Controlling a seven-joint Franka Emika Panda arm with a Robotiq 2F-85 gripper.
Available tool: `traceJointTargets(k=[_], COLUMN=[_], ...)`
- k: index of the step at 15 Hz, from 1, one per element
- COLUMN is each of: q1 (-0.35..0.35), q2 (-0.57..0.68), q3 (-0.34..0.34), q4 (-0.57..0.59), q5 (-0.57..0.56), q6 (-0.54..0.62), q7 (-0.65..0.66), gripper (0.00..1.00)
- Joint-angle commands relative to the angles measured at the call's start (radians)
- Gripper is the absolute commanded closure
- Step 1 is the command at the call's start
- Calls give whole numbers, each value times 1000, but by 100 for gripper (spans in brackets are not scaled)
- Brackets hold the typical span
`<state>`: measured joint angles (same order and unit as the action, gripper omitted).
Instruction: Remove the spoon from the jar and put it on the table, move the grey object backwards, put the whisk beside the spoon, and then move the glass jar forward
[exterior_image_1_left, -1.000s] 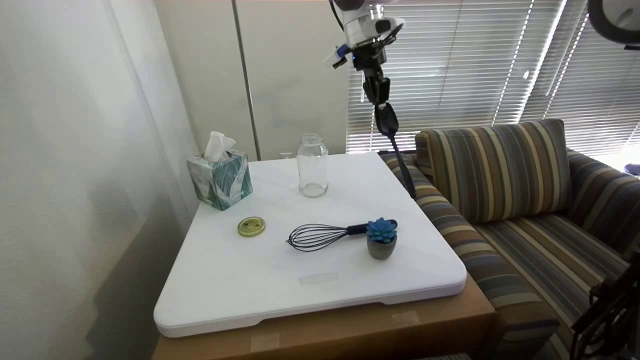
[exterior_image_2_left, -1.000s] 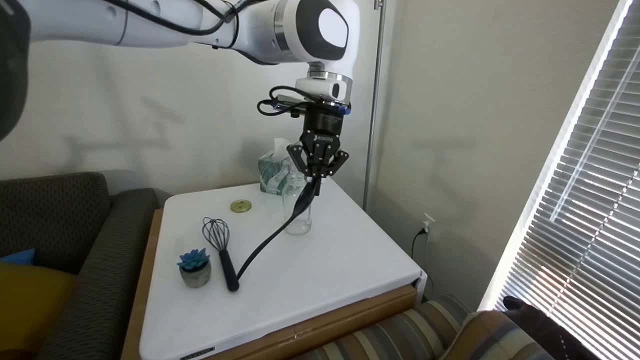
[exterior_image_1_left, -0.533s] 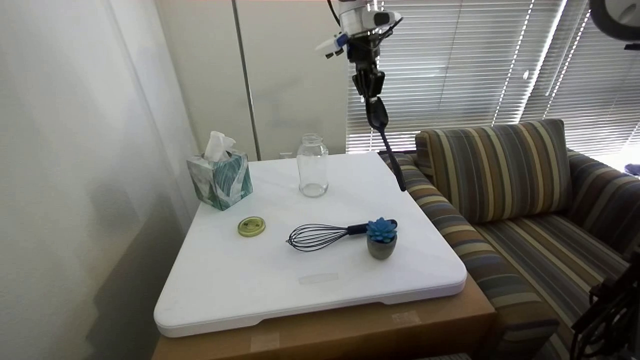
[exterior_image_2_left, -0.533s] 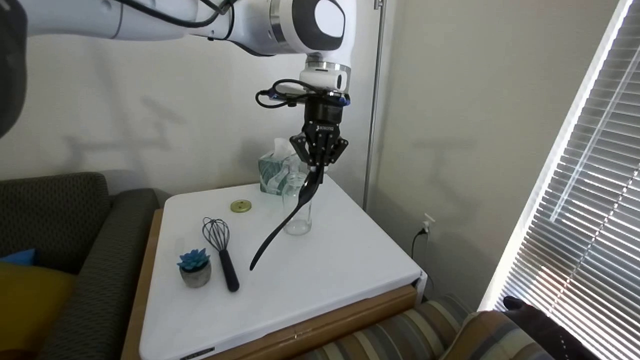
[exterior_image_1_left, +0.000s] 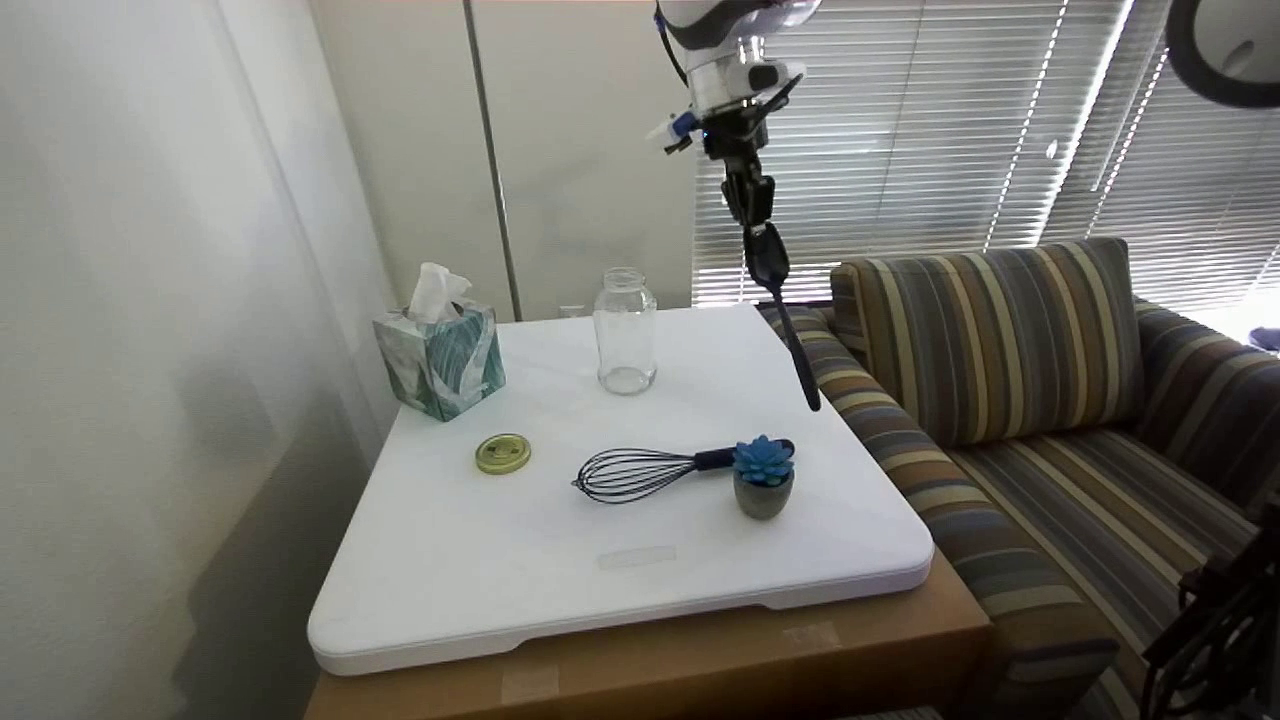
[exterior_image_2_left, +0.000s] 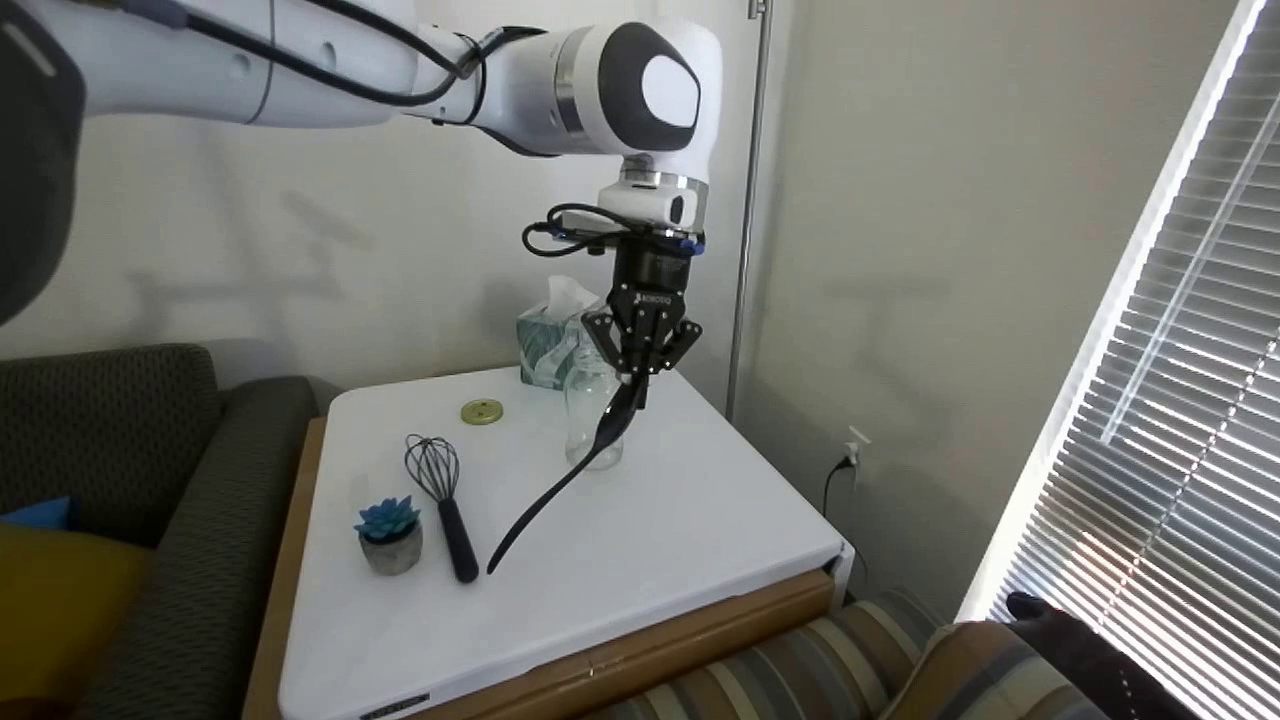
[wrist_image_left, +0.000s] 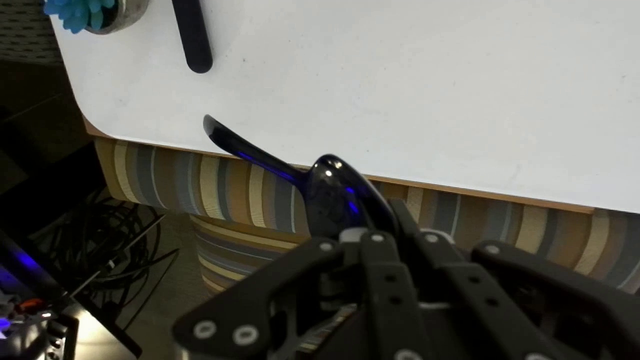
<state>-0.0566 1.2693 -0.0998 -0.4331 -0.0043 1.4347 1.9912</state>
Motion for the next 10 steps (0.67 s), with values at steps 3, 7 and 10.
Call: traceJointTargets(k=[3, 7, 10], q1=[-31, -78, -119], q2=[33, 59, 136], q3=[15, 43, 47], q4=[-34, -36, 72], q5=[21, 63, 84], q6=[5, 1, -73], q7=[1, -29, -36], gripper=[98, 98, 98])
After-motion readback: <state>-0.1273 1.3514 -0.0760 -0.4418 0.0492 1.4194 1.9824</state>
